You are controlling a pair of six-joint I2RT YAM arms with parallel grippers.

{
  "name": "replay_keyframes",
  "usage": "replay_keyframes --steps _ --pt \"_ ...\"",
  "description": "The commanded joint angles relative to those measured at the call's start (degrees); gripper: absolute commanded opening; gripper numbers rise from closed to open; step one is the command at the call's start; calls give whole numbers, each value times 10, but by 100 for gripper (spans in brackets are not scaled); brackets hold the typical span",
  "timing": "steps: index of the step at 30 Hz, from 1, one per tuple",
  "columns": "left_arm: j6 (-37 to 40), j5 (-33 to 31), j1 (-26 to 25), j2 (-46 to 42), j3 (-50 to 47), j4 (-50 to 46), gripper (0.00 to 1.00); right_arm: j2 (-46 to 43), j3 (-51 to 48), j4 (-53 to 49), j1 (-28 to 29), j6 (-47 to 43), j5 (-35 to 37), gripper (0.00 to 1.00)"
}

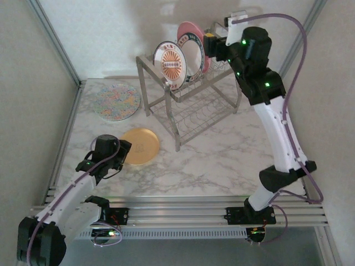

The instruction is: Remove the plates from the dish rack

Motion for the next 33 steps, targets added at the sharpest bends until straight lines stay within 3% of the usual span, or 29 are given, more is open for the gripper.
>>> replay_keyframes --steps 1,14,24,33 --pt "-5 -29 5 -23 34 -57 71 34 38 17 -11 -7 -8 84" --pt "30 -52 5 -10 177 -87 71 97 59 67 -17 -74 -17 74" --pt "110 -9 3 35 298 13 71 116 73 77 -22 -112 -2 61" --pt "163 27 2 72 376 74 71 128 68 78 -30 -151 -7 59"
